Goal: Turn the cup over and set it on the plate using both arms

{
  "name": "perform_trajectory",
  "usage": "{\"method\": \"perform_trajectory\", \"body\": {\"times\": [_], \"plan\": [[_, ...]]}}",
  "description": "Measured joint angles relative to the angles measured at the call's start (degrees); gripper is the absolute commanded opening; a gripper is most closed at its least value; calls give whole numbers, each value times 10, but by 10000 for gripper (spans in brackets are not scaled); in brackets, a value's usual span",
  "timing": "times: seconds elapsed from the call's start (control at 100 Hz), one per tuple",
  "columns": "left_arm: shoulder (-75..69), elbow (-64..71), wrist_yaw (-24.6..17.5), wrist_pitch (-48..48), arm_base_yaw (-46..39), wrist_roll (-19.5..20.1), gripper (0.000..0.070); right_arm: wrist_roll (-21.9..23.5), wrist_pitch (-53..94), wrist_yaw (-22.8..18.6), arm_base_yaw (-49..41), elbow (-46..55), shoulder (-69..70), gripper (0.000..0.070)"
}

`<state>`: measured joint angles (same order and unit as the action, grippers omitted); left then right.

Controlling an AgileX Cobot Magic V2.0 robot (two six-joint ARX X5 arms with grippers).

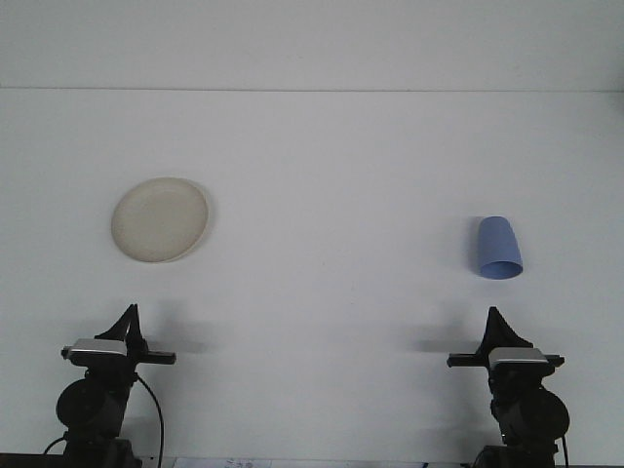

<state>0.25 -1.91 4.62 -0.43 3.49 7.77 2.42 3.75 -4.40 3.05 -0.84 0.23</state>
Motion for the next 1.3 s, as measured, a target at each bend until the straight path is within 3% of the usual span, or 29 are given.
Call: {"method": "perform_trajectory", "body": {"times": [0.9,1.17,1.3], "plan": [[0,0,0,0,0,0,13,1,-3,0,0,0,0,7],[0,0,0,0,0,0,13,20,-5,-1,0,0,0,7],[0,0,0,0,0,0,13,60,-23,-1,0,0,0,6]]}}
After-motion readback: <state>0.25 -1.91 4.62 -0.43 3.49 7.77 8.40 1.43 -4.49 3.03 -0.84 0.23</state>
